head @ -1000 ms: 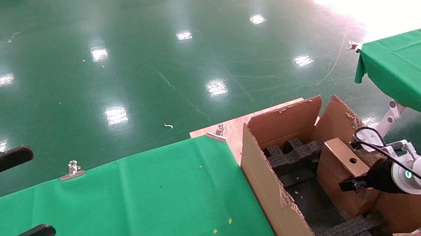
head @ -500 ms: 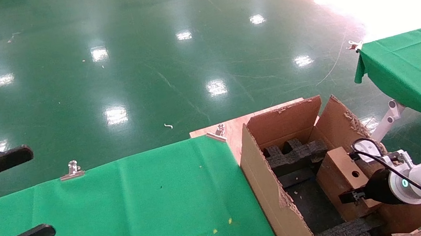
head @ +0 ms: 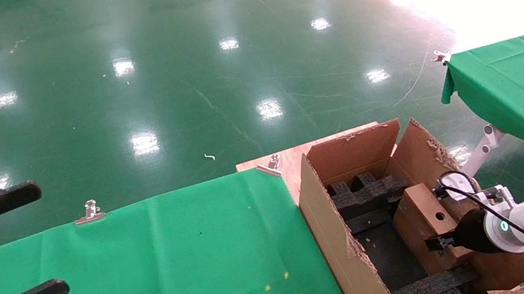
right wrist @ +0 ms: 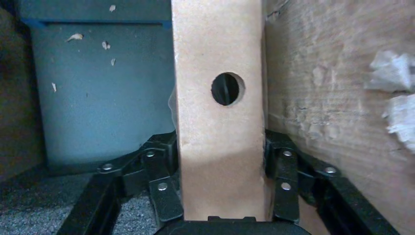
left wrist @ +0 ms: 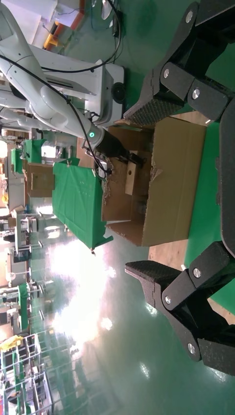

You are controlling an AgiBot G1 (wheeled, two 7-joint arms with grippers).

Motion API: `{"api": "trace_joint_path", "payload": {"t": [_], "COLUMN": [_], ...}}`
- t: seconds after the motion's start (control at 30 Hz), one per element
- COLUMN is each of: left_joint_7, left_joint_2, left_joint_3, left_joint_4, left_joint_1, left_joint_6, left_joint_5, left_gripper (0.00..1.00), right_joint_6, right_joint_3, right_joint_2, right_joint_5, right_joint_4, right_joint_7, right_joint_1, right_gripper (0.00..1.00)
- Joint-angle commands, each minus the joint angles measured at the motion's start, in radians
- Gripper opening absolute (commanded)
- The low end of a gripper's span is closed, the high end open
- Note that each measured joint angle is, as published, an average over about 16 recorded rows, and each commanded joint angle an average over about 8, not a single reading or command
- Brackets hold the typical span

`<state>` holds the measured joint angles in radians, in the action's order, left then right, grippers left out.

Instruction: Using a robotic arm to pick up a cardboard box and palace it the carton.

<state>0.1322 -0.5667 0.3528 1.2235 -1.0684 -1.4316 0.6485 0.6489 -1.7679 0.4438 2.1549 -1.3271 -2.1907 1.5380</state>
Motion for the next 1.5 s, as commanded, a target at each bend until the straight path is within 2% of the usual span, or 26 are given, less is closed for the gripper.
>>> {"api": "trace_joint_path", "payload": {"t": [0.03, 0.4, 0.63, 0.8, 1.03, 1.13, 1.27, 1.5], "left_joint_7": [0.000, 0.000, 0.000, 0.000, 0.000, 0.000, 0.000, 0.000], "left_joint_2": [0.000, 0.000, 0.000, 0.000, 0.000, 0.000, 0.000, 0.000], "left_joint_3": [0.000, 0.000, 0.000, 0.000, 0.000, 0.000, 0.000, 0.000], "left_joint_4": [0.000, 0.000, 0.000, 0.000, 0.000, 0.000, 0.000, 0.000], "left_joint_1": [0.000, 0.000, 0.000, 0.000, 0.000, 0.000, 0.000, 0.000], "left_joint_6": [0.000, 0.000, 0.000, 0.000, 0.000, 0.000, 0.000, 0.000], "left_joint_5": [0.000, 0.000, 0.000, 0.000, 0.000, 0.000, 0.000, 0.000], "left_gripper": [1.00, 1.00, 1.00, 1.00, 1.00, 1.00, 1.00, 1.00], "right_joint_6": [-0.001, 0.011, -0.007, -0.031, -0.015, 0.007, 0.023, 0.022], "right_joint_3": [0.002, 0.020, 0.074, 0.128, 0.207, 0.236, 0.251, 0.248], "right_joint_2": [-0.002, -0.023, -0.036, -0.034, -0.024, -0.023, -0.024, -0.022], "right_joint_5": [-0.001, -0.004, -0.052, -0.176, -0.479, -0.582, -0.635, -0.600], "right_joint_4": [0.001, -0.012, -0.023, -0.030, -0.038, -0.039, -0.040, -0.038], "right_joint_7": [0.002, 0.023, 0.048, 0.121, 0.323, 0.379, 0.395, 0.390], "right_joint_1": [0.005, 0.048, 0.137, 0.225, 0.332, 0.361, 0.374, 0.354], "right_gripper": [1.00, 1.00, 1.00, 1.00, 1.00, 1.00, 1.00, 1.00]}}
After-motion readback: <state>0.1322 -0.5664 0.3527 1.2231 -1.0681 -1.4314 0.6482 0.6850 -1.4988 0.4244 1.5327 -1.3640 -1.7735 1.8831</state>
